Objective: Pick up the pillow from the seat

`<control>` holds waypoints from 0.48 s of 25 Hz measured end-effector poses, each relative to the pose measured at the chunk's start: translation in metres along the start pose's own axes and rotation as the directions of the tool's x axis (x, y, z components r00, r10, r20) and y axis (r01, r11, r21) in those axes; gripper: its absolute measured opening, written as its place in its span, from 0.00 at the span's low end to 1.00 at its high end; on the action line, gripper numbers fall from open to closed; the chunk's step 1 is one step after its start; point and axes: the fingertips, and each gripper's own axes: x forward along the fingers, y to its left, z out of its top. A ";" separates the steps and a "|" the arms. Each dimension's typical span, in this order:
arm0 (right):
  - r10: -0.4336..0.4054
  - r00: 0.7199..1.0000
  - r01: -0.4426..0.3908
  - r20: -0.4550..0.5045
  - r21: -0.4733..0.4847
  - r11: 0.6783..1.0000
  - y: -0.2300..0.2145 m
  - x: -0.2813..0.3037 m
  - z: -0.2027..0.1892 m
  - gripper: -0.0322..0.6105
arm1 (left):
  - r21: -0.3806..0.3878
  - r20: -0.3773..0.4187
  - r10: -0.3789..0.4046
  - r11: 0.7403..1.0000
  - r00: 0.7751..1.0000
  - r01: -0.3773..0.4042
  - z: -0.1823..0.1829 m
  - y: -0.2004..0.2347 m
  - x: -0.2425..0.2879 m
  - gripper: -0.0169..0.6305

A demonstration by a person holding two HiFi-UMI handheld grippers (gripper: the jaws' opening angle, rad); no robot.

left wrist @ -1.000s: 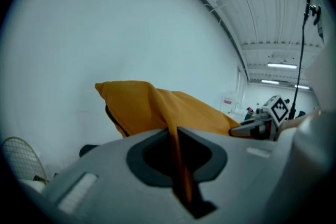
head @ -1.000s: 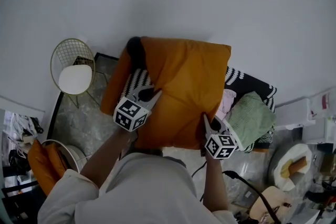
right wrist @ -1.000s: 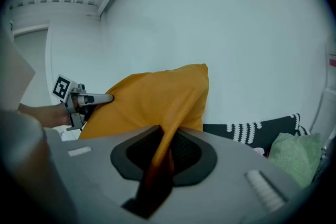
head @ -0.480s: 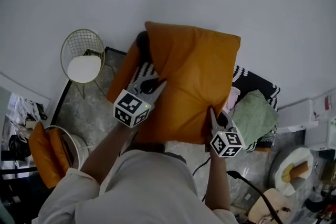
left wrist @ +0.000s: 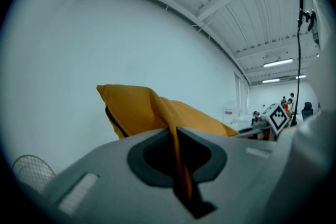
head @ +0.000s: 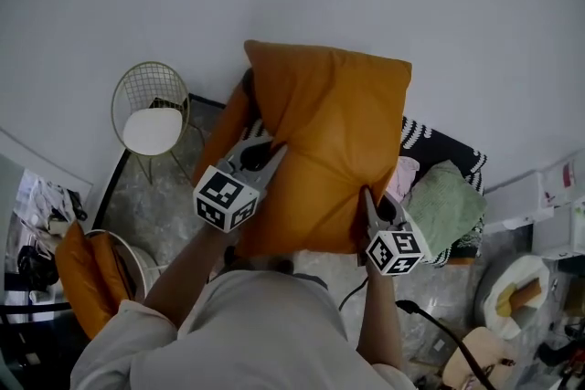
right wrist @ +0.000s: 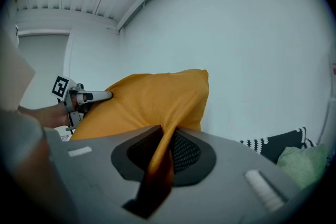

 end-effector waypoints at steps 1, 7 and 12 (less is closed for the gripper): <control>-0.006 1.000 0.006 0.005 -0.003 1.000 0.004 0.001 0.003 0.14 | 0.003 0.003 -0.006 1.000 1.000 0.006 0.003 0.002 -0.003 0.06; -0.038 0.999 0.038 0.034 0.006 0.999 0.034 0.007 0.015 0.14 | 0.019 0.017 -0.047 0.999 0.999 0.047 0.022 0.022 -0.021 0.06; -0.054 0.997 0.054 0.047 0.008 0.999 0.049 0.014 0.020 0.14 | 0.029 0.025 -0.063 0.998 0.998 0.063 0.027 0.035 -0.030 0.06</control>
